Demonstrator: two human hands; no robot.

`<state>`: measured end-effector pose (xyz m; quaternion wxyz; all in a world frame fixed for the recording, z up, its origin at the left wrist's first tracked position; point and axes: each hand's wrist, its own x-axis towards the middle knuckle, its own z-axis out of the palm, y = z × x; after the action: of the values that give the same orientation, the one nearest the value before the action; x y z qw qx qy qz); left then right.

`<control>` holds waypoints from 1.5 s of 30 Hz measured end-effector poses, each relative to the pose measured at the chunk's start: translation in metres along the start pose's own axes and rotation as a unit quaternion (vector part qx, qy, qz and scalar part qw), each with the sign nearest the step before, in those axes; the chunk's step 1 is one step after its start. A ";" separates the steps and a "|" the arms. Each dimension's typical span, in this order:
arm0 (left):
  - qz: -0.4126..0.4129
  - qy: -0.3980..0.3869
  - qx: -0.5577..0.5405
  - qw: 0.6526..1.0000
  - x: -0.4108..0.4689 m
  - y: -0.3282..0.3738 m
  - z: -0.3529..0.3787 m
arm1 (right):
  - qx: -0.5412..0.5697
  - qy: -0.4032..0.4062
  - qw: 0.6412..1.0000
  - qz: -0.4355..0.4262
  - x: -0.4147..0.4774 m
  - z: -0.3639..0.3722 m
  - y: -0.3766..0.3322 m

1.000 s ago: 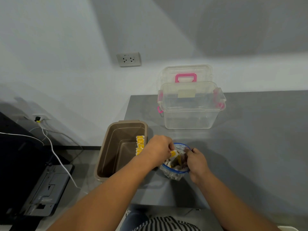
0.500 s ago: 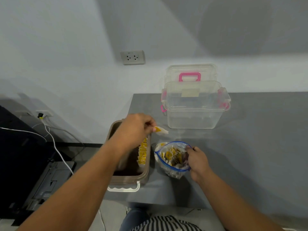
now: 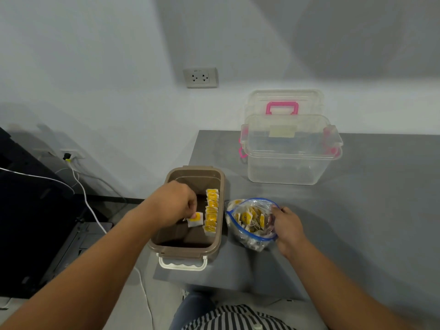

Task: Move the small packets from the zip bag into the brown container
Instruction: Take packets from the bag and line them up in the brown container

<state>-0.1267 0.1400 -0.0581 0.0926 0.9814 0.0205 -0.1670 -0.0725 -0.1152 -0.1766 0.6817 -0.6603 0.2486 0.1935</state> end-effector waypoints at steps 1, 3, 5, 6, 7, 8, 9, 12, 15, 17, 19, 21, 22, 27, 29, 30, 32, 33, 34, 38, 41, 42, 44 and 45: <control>0.001 -0.014 0.012 1.000 0.001 0.001 0.006 | 0.003 -0.001 1.000 0.001 0.000 0.000 0.000; 0.009 -0.028 0.029 0.999 0.003 0.003 0.016 | 0.003 0.000 1.000 0.002 -0.001 0.000 -0.001; 0.020 -0.050 0.024 0.998 0.005 0.005 0.024 | 0.002 0.001 1.000 0.001 -0.003 0.000 -0.002; 0.026 -0.064 0.021 0.997 0.006 0.005 0.028 | 0.001 0.000 1.000 0.000 -0.005 0.000 -0.003; 0.031 -0.076 0.019 0.996 0.007 0.006 0.031 | 0.000 0.000 1.000 -0.001 -0.006 0.000 -0.004; 0.034 -0.085 0.019 0.996 0.010 0.006 0.034 | -0.001 0.000 1.000 -0.002 -0.007 -0.001 -0.004; 0.038 -0.091 0.022 0.995 0.012 0.007 0.037 | 0.001 -0.002 1.000 -0.002 -0.008 -0.001 -0.005; 0.046 -0.090 0.046 0.994 0.019 0.009 0.044 | 0.006 -0.004 1.000 -0.002 -0.008 -0.002 -0.004; 0.047 -0.076 0.072 0.993 0.024 0.012 0.051 | 0.009 -0.003 1.000 -0.002 -0.009 -0.002 -0.005; 0.045 -0.064 0.091 0.993 0.026 0.013 0.054 | 0.007 -0.001 1.000 0.000 -0.010 -0.002 -0.005; 0.040 -0.057 0.093 0.993 0.028 0.014 0.056 | 0.003 0.000 1.000 -0.001 -0.009 -0.002 -0.004; 0.037 -0.055 0.091 0.994 0.029 0.015 0.058 | 0.002 0.001 1.000 -0.001 -0.009 -0.001 -0.004; 0.036 -0.053 0.091 0.994 0.029 0.015 0.059 | 0.002 0.001 1.000 -0.001 -0.009 -0.001 -0.004; 0.034 -0.053 0.088 0.994 0.031 0.013 0.061 | -0.006 -0.002 1.000 0.000 -0.008 -0.002 -0.004; 0.036 -0.050 0.083 0.995 0.031 0.012 0.059 | -0.004 0.000 1.000 0.000 -0.007 -0.002 -0.004; 0.037 -0.046 0.073 0.996 0.031 0.011 0.057 | -0.001 0.000 1.000 0.002 -0.006 -0.002 -0.004; 0.033 -0.033 0.042 0.998 0.030 0.008 0.050 | -0.002 0.000 1.000 0.006 -0.005 -0.002 -0.003; 0.031 -0.020 0.022 0.999 0.029 0.007 0.045 | -0.001 0.001 1.000 0.006 -0.005 -0.002 -0.003; 0.027 -0.002 0.000 1.000 0.028 0.006 0.039 | 0.002 0.001 1.000 0.006 -0.005 -0.002 -0.003; 0.014 0.098 -0.083 0.992 0.019 0.020 0.012 | 0.006 0.000 1.000 0.004 -0.005 -0.004 -0.003; 0.051 0.151 -0.126 0.979 0.012 0.050 0.000 | 0.008 -0.008 1.000 0.006 -0.006 -0.005 -0.002; 0.070 0.154 -0.136 0.976 0.011 0.060 0.001 | 0.013 -0.010 1.000 0.005 -0.005 -0.005 -0.001; 0.105 0.141 -0.135 0.975 0.016 0.081 0.007 | 0.018 -0.012 1.000 0.004 -0.005 -0.006 -0.002; 0.121 0.126 -0.119 0.977 0.022 0.089 0.014 | 0.019 -0.012 1.000 0.004 -0.006 -0.007 -0.002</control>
<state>-0.1042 0.0503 -0.0626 0.2245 0.9718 -0.0671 -0.0256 -0.0768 -0.1216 -0.1715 0.6965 -0.6435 0.2467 0.1999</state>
